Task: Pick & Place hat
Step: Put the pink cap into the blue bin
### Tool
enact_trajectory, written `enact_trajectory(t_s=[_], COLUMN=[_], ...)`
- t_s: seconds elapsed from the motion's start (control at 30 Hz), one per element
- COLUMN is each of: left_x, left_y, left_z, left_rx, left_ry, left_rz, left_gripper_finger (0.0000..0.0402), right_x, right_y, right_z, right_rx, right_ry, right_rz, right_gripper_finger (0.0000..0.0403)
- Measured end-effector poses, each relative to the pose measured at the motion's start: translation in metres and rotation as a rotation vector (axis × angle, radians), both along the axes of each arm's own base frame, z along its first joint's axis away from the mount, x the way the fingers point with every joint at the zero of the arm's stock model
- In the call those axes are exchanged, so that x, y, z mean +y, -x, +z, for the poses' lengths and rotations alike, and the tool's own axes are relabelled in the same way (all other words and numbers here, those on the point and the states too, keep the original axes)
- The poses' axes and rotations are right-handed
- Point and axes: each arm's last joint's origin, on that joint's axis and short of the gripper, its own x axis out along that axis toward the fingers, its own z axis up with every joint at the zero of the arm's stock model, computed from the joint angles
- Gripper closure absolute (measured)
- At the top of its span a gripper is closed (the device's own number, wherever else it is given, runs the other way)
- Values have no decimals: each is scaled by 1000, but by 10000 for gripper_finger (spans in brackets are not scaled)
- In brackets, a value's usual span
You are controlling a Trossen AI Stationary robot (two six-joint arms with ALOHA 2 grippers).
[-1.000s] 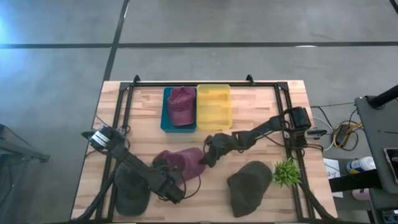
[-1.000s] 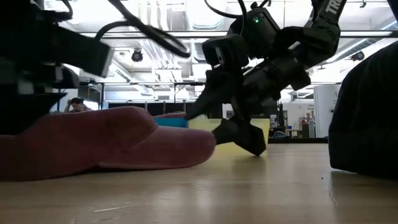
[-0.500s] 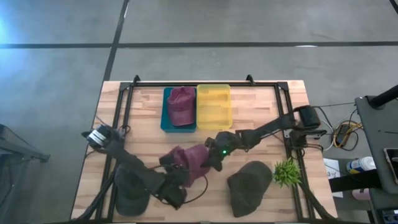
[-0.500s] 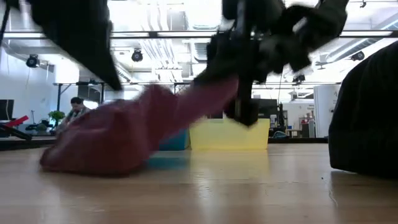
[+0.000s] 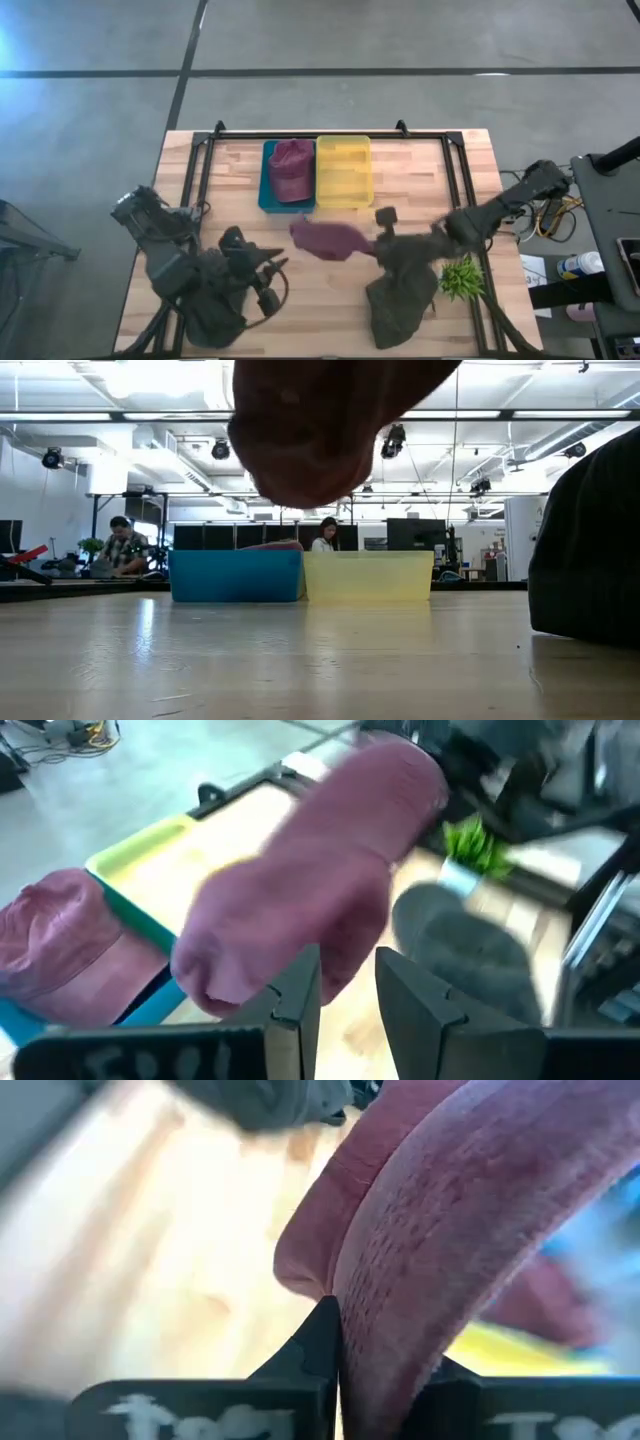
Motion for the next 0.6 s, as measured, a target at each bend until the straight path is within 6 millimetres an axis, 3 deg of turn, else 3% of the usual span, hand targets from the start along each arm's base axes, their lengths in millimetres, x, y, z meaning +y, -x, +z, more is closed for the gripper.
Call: enact_trajectory(t_s=[0.1, 0.23, 0.37, 0.6], left_x=[6, 18, 28, 40], left_y=[5, 0, -15, -68], left_z=[11, 17, 16, -15], left_rx=[-36, -32, 0, 147], left_ry=[1, -40, -47, 138], left_rz=[7, 24, 18, -229], left_gripper_finger=[310, 310, 310, 310], right_x=[28, 64, 87, 117], right_y=[3, 4, 1, 1], right_z=[-5, -38, -69, -69], right_rx=[100, 294, 350, 285], right_ry=[268, 732, 1215, 1317], right_rz=[115, 299, 336, 405], right_gripper_finger=[389, 389, 389, 389])
